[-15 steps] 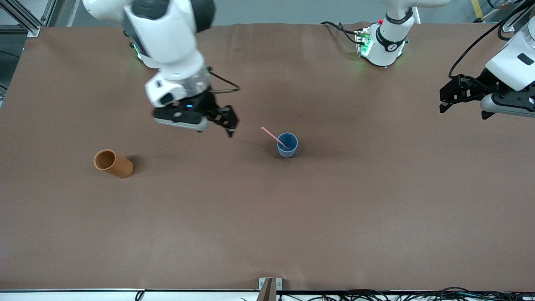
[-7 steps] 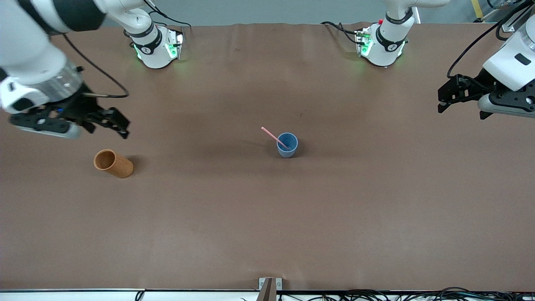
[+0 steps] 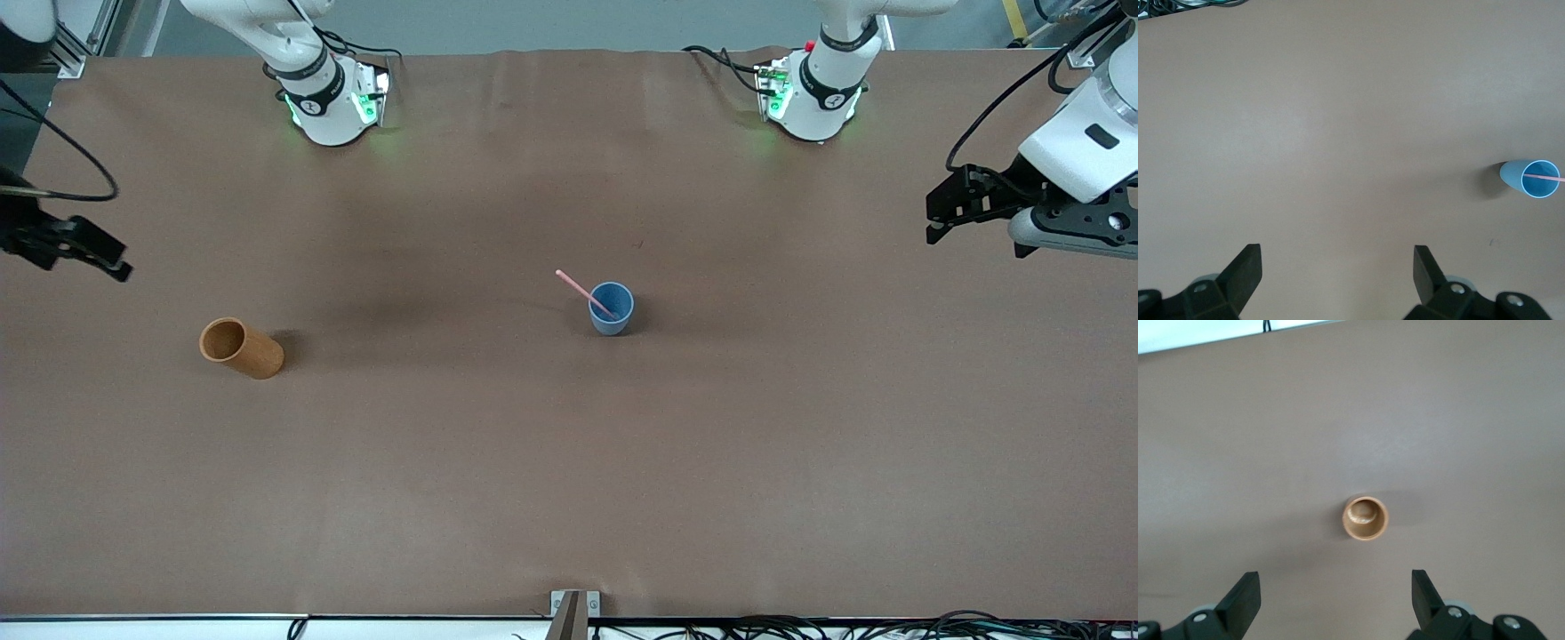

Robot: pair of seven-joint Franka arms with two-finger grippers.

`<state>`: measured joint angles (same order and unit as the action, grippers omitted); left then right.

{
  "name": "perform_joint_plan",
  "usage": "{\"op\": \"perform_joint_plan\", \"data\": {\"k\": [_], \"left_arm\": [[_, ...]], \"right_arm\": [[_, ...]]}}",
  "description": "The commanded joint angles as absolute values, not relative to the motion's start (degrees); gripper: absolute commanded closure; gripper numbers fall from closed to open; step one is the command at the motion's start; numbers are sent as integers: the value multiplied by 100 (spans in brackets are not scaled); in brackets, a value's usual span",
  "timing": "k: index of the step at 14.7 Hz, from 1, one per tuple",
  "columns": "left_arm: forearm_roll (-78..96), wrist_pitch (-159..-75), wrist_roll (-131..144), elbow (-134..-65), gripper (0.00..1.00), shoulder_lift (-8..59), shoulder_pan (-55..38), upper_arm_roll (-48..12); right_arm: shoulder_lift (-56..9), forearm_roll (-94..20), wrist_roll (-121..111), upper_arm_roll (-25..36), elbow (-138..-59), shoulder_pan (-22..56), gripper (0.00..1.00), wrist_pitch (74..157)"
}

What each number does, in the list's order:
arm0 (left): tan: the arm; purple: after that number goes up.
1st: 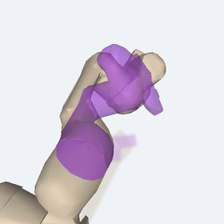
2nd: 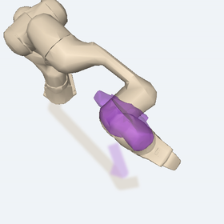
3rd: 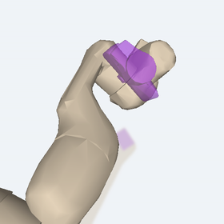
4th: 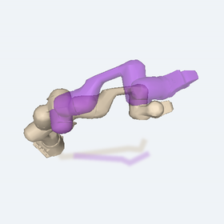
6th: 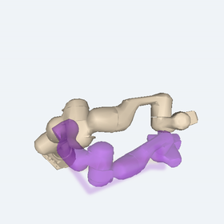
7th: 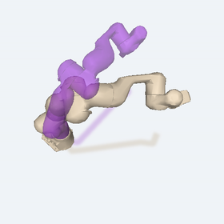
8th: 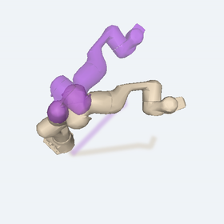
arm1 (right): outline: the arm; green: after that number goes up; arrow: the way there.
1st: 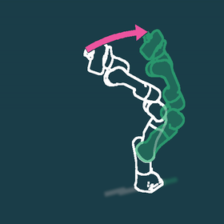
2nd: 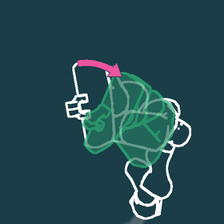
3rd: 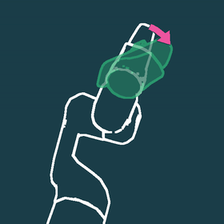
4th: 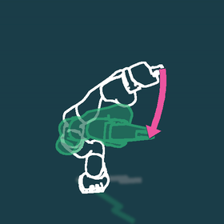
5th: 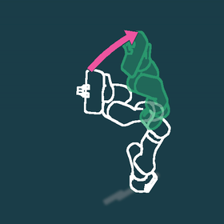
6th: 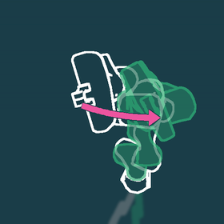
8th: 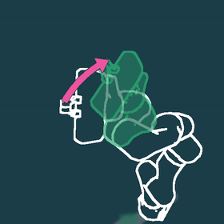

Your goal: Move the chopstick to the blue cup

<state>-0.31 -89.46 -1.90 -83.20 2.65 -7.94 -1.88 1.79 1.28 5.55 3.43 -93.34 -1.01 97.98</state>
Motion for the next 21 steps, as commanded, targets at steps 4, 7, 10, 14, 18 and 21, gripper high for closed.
{"op": "perform_joint_plan", "data": {"k": [4,7,10,14,18,21], "left_arm": [[88,-8596,-132,-8121,0,316,-738,-185],[88,-8587,-132,-8112,0,325,-773,-176],[97,-8587,-132,-8112,0,325,-800,-184],[114,-8587,-132,-8112,0,325,-773,-185],[106,-8587,-141,-8112,0,325,-756,-185],[105,-8587,-141,-8112,0,325,-738,-176]], "right_arm": [[9,123,448,167,-8175,-246,0,8519],[18,88,-235,167,-8112,-237,0,8358],[44,88,-290,158,-8174,-185,0,8140],[132,97,-290,211,-8411,-1,0,8139],[123,79,-273,386,-8350,0,0,8112],[123,-113,-290,457,-8350,-9,0,8165]]}}
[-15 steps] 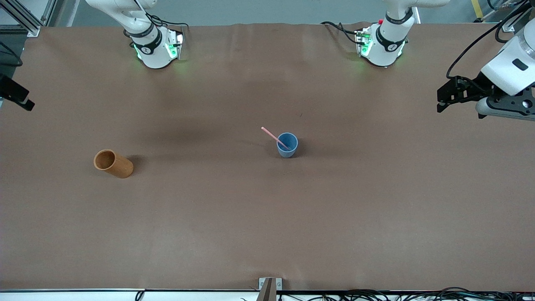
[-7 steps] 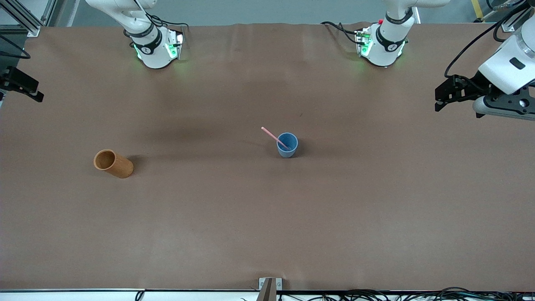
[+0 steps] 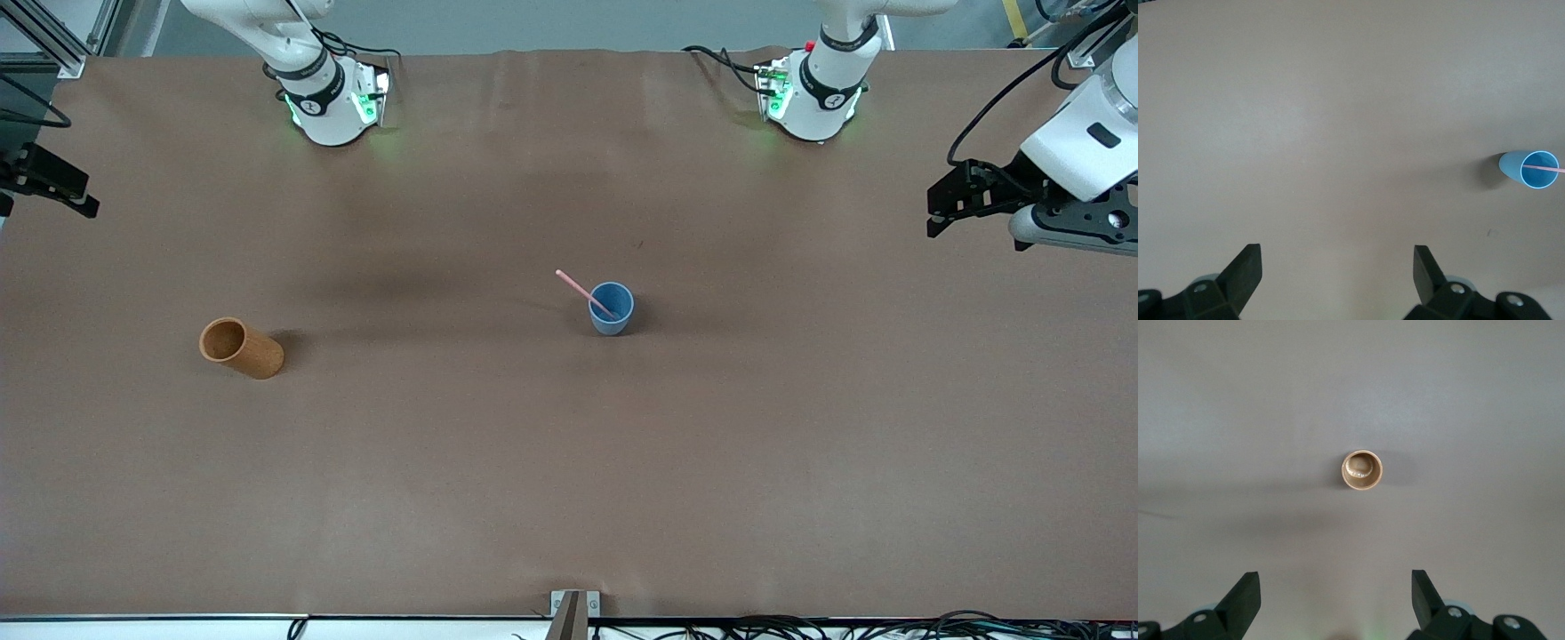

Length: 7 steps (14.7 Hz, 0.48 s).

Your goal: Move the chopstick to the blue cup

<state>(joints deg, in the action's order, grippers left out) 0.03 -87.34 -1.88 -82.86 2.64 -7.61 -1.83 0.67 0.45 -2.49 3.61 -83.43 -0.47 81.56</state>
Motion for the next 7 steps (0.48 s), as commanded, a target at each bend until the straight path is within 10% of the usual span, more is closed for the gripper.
{"op": "perform_joint_plan", "data": {"k": [1,7], "left_arm": [[97,-8587,-141,-8112,0,325,-756,-176],[79,-8596,-141,-8112,0,325,-782,-185]], "right_arm": [[123,-123,-290,492,-8350,-9,0,8165],[88,-105,-272,606,-8218,141,0,7989]]}}
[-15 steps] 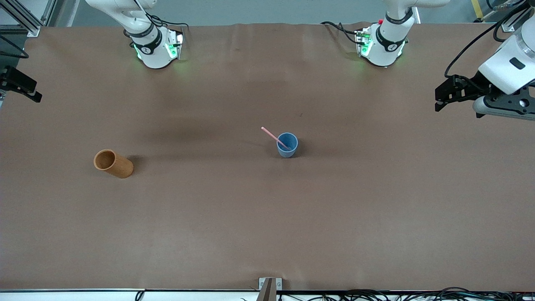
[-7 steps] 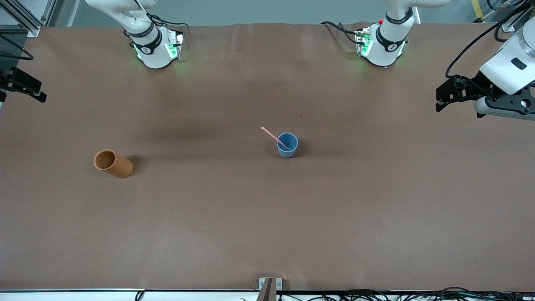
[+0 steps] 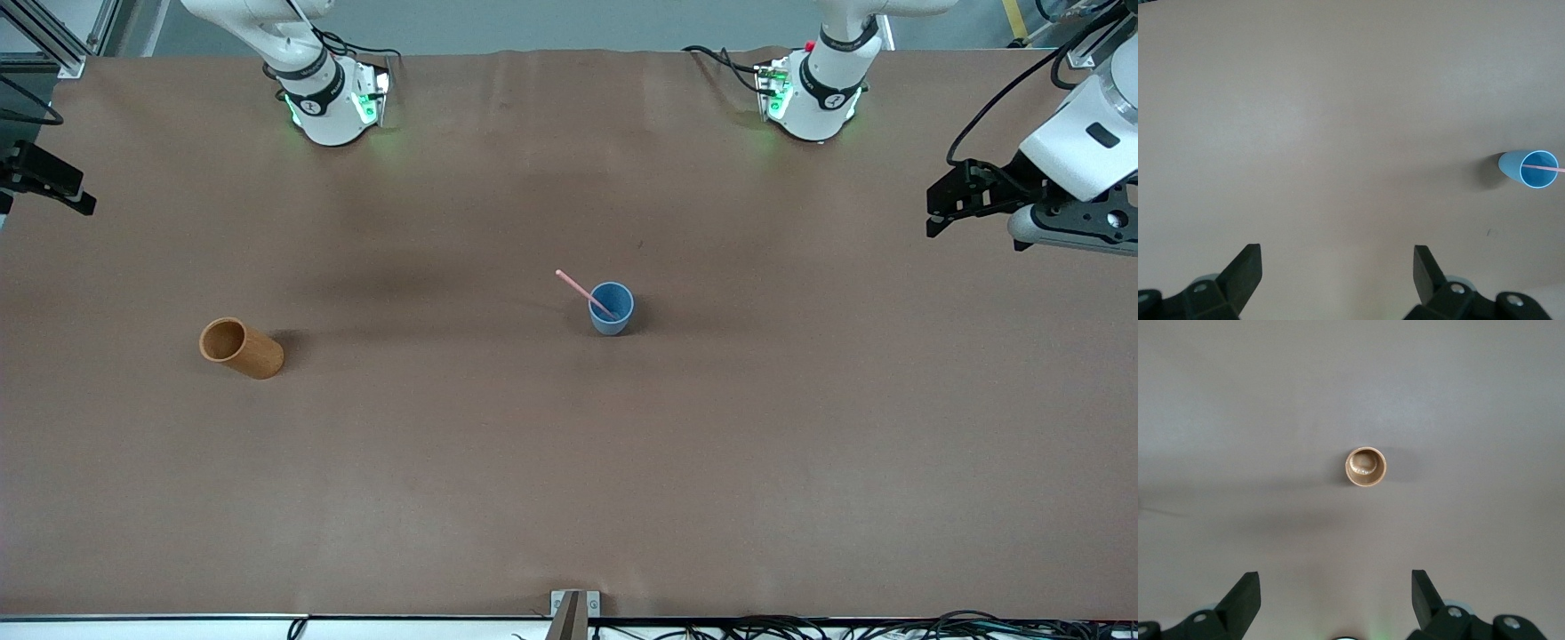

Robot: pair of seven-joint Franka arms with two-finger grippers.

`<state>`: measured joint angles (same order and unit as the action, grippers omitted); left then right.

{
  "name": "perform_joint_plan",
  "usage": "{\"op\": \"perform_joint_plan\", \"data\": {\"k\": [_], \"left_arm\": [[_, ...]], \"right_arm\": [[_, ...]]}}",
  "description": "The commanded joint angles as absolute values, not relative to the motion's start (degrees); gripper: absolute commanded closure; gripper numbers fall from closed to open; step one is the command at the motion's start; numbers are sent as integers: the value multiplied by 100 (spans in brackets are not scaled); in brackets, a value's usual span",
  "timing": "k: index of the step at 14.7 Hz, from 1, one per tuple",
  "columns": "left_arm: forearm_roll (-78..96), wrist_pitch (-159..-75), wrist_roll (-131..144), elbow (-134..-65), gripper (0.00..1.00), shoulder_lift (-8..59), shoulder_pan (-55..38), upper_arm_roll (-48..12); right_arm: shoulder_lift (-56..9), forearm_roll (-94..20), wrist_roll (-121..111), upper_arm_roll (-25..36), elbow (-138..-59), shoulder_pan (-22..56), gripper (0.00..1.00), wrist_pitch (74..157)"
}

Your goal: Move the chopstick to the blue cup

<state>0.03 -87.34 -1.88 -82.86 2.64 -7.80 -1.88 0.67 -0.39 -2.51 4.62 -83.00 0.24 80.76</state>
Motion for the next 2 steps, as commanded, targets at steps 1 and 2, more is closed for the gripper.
{"op": "perform_joint_plan", "data": {"k": [1,2], "left_arm": [[88,-8596,-149,-8112,0,325,-765,-185],[88,-8596,-158,-8112,0,325,-756,-185]], "right_arm": [[97,-97,-290,615,-8218,167,0,7989],[97,-71,-290,624,-8218,193,0,7989]]}}
